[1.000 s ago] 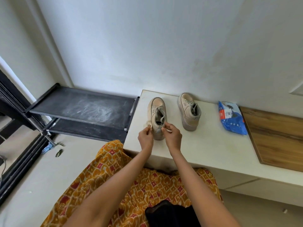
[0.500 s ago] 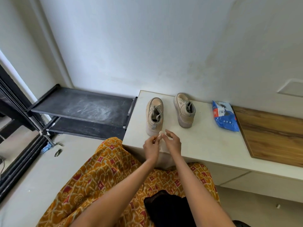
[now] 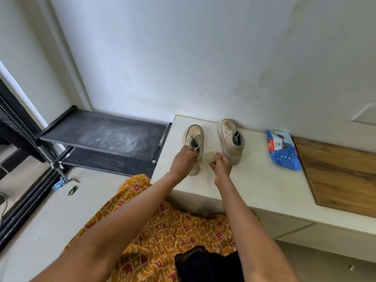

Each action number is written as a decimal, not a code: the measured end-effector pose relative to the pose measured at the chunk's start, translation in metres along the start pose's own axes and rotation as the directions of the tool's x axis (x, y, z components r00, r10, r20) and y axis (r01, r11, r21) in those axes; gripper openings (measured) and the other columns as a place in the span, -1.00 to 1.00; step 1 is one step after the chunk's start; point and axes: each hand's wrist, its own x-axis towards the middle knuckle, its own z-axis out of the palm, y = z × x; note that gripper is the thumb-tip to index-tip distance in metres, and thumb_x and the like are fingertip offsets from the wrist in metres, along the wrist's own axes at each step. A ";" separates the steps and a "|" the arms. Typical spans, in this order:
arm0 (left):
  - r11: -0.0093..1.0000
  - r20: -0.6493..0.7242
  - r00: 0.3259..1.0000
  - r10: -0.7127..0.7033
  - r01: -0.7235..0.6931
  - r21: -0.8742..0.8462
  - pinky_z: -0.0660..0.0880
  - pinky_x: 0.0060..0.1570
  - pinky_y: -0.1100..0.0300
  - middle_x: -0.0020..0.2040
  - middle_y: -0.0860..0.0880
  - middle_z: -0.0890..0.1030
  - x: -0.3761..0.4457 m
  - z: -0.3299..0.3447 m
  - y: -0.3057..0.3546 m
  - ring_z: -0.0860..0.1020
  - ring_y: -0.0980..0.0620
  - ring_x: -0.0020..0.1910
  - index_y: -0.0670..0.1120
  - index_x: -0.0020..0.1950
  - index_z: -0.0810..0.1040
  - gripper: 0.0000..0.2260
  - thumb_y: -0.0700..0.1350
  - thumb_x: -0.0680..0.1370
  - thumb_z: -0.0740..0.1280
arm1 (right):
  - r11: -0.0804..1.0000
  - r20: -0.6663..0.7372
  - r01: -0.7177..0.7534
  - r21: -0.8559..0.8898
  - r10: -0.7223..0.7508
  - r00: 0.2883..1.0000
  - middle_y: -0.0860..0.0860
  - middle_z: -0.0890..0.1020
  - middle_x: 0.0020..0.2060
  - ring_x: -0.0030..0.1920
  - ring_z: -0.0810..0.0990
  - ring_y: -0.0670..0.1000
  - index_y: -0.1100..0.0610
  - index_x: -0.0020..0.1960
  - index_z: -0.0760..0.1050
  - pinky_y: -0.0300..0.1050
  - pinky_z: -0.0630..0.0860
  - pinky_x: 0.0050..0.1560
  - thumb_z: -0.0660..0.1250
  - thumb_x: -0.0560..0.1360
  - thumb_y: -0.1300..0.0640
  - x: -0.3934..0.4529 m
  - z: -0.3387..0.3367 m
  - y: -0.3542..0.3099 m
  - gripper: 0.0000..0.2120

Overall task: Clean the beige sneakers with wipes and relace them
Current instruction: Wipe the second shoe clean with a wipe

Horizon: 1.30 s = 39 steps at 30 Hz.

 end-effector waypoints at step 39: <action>0.972 -0.238 0.944 0.227 -0.207 0.107 0.50 -0.54 0.17 -0.03 -0.13 0.48 -0.048 -0.023 -0.052 0.53 -0.10 -0.20 -0.18 0.04 0.60 -0.65 -0.41 0.31 0.48 | 0.770 0.003 0.342 -0.538 -0.404 0.915 0.16 0.57 0.05 0.04 0.54 0.05 0.27 0.19 0.54 -0.38 0.31 -0.06 0.20 0.57 0.30 -0.038 0.068 0.041 -0.75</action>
